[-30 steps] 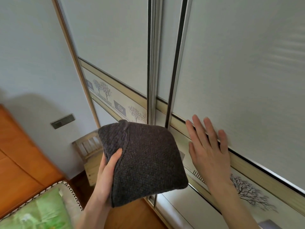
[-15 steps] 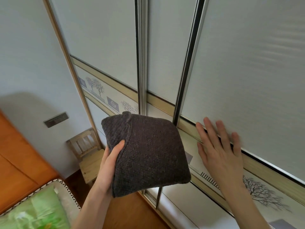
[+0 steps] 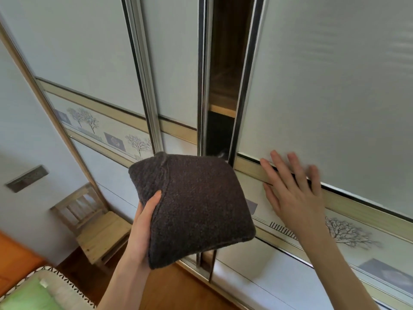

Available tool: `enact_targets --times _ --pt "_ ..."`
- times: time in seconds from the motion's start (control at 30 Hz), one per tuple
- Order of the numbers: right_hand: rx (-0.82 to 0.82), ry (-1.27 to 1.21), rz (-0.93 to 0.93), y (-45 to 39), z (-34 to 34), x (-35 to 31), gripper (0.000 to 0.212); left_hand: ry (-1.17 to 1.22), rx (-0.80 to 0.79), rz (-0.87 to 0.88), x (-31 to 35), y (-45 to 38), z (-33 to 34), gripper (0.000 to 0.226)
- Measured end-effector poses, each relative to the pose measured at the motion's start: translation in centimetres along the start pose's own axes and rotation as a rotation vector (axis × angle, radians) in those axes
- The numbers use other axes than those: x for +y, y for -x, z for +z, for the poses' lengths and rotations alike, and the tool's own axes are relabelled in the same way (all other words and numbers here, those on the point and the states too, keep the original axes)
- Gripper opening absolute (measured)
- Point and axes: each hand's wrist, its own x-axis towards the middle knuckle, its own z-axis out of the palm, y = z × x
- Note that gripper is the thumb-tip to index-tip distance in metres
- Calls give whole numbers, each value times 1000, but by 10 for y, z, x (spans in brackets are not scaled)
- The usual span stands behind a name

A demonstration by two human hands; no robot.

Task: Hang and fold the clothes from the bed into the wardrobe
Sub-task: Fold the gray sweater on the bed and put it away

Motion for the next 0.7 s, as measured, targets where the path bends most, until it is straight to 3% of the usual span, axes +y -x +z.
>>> enact_targets --times 0.53,0.7 --pt "-17 60 80 67 -31 70 63 -91 -179 -8 -18 -11 44 111" --pt "-27 83 118 87 -40 89 64 -59 -260 -37 -22 -15 63 94"
